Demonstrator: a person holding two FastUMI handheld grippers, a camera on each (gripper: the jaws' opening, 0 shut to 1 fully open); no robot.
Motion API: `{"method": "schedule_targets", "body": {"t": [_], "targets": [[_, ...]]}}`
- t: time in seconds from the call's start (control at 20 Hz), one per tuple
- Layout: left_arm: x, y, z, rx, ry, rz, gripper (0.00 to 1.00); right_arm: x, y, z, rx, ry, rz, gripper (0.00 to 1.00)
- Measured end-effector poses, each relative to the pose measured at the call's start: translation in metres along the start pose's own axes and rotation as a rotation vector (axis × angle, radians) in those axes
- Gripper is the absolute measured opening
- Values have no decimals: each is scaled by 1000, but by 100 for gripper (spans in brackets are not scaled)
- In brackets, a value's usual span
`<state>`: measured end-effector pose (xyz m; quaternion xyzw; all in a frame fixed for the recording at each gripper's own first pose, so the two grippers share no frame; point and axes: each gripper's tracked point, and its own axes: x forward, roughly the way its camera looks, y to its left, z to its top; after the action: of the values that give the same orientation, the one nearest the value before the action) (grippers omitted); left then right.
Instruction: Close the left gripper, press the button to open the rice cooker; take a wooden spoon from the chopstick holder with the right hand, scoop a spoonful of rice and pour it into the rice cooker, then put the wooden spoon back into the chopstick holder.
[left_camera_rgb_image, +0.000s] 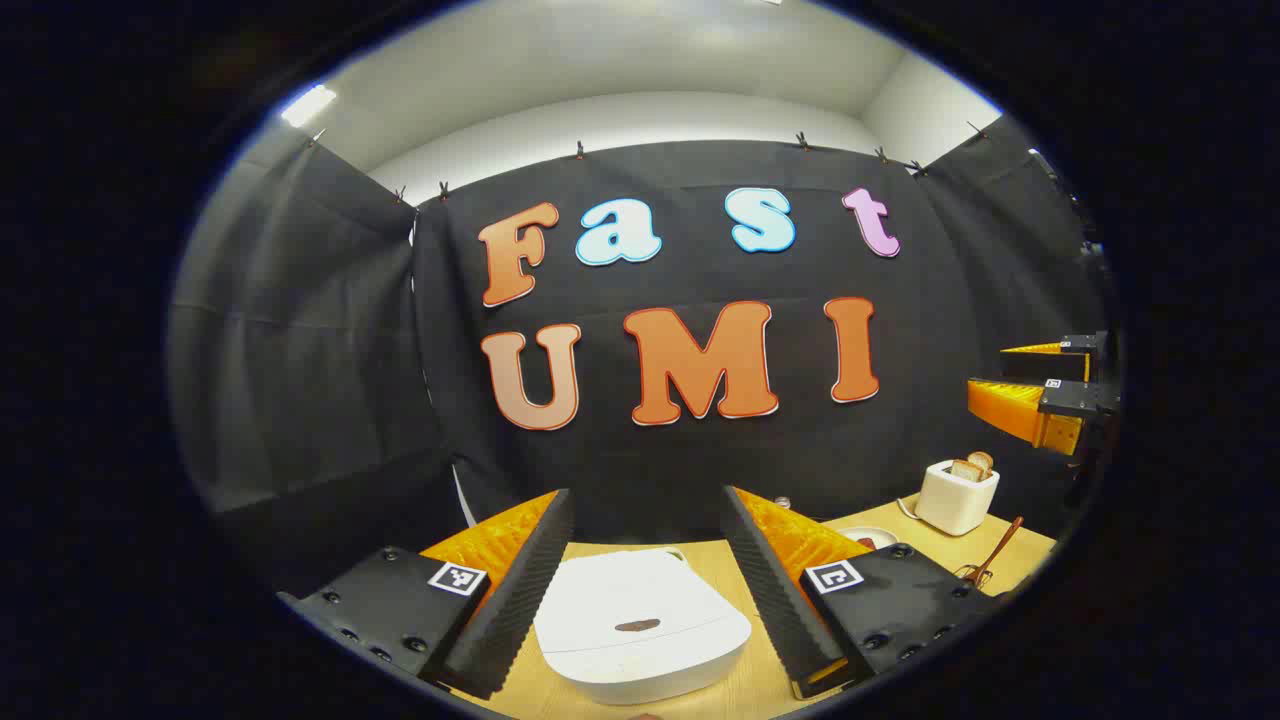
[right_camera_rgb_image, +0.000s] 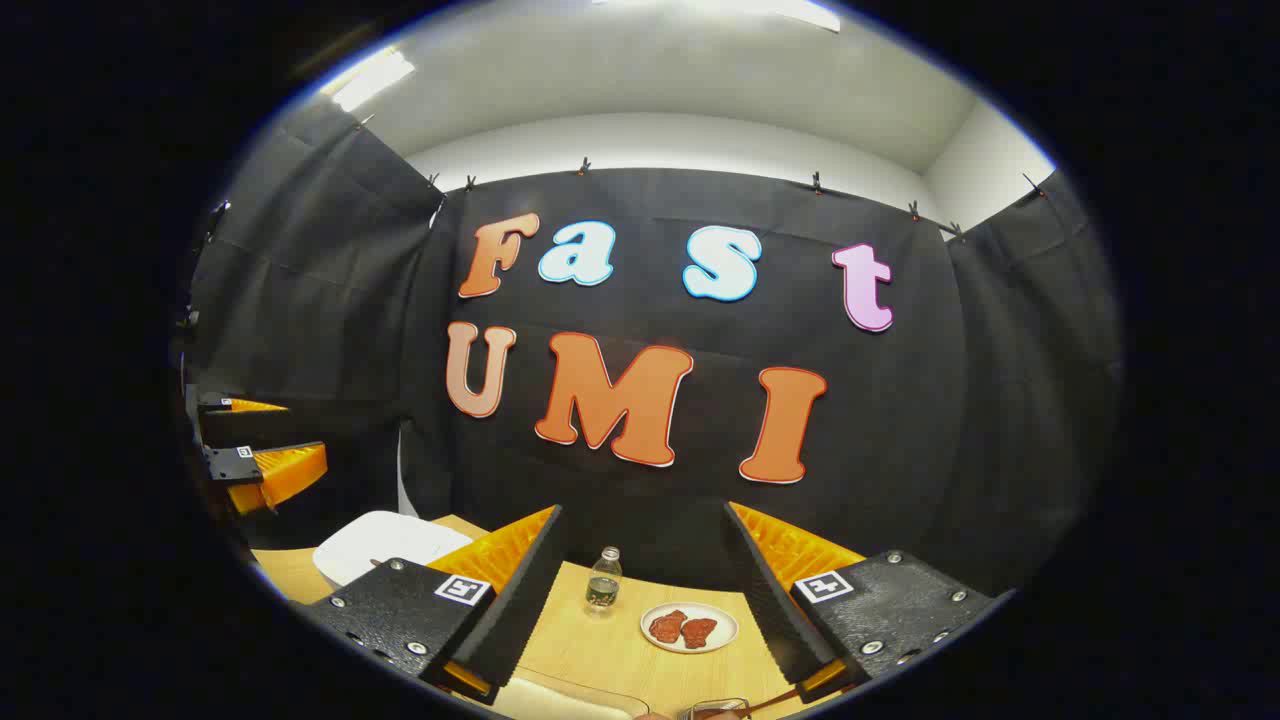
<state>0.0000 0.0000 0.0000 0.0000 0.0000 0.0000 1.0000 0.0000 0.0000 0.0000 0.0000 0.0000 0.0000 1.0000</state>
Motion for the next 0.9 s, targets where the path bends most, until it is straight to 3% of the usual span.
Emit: {"method": "schedule_targets", "body": {"t": [0.2,0.3,0.35,0.45,0.5,0.55,0.6,0.7,0.9], "targets": [[-9,-19,14,21,-43,15,100,-3,-16,13,67,-18,32,95],[-10,-34,18,19,-54,-1,96,-7,-25,12,109,-9,39,93],[-10,-37,19,23,-54,-3,100,-8,-31,12,103,-16,35,95],[-10,-42,21,26,-53,-7,96,-8,-41,13,87,-25,27,95],[-10,-44,20,16,-51,-9,100,-9,-41,12,92,-25,29,95],[-10,-51,18,-4,-42,-22,96,-11,-41,10,103,-25,33,95],[-9,-55,16,-28,-27,-24,100,-12,-42,9,106,-29,38,95],[-8,-56,13,-58,-14,-22,96,-12,-48,5,95,-24,24,94],[-3,-58,18,-43,-19,-16,100,-14,-59,7,89,-28,-7,94]]}}
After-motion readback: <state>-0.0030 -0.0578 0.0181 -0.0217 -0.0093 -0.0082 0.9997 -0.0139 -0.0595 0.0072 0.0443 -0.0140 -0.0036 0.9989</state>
